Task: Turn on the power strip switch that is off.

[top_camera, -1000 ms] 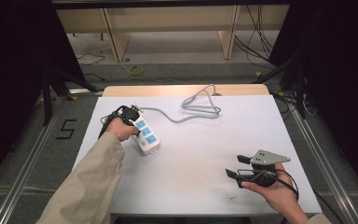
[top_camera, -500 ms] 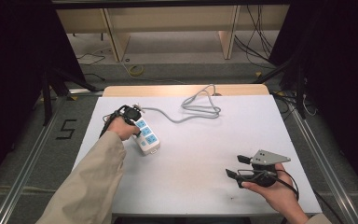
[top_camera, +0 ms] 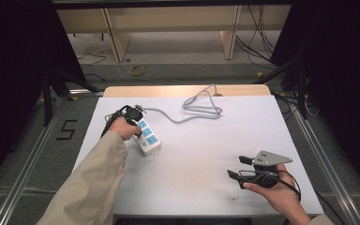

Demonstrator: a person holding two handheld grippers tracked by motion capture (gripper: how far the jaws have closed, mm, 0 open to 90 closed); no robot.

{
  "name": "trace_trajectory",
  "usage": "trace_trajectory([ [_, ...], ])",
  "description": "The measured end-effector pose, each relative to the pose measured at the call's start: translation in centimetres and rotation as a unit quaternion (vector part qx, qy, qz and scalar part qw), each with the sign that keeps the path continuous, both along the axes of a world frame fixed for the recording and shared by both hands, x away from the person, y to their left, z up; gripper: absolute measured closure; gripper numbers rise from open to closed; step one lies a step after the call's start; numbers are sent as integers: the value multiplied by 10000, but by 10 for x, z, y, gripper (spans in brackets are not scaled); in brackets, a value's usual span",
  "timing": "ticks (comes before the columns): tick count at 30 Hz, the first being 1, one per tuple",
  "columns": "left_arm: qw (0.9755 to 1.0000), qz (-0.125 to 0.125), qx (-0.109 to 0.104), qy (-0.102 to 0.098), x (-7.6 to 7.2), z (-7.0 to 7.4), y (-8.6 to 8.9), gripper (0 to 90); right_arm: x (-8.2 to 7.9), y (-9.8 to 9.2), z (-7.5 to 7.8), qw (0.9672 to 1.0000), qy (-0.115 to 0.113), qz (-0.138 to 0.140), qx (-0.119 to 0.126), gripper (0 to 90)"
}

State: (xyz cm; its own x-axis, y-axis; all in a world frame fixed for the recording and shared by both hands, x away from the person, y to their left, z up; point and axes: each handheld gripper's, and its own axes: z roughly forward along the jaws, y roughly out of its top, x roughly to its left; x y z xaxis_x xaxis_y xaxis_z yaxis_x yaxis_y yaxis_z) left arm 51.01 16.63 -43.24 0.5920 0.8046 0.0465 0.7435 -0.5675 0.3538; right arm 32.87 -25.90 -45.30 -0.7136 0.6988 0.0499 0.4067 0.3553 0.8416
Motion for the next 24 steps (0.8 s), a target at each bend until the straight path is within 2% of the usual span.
trace_trajectory([
  [10, 9999, -59, 107, 47, 0, 0, -4, 899, 0, 0, 0, 10000, 6, 19, -5, 297],
  [24, 9999, -48, 127, 84, 1, -1, -5, 899, -1, 0, 1, 10000, 2, 32, -28, 297],
])
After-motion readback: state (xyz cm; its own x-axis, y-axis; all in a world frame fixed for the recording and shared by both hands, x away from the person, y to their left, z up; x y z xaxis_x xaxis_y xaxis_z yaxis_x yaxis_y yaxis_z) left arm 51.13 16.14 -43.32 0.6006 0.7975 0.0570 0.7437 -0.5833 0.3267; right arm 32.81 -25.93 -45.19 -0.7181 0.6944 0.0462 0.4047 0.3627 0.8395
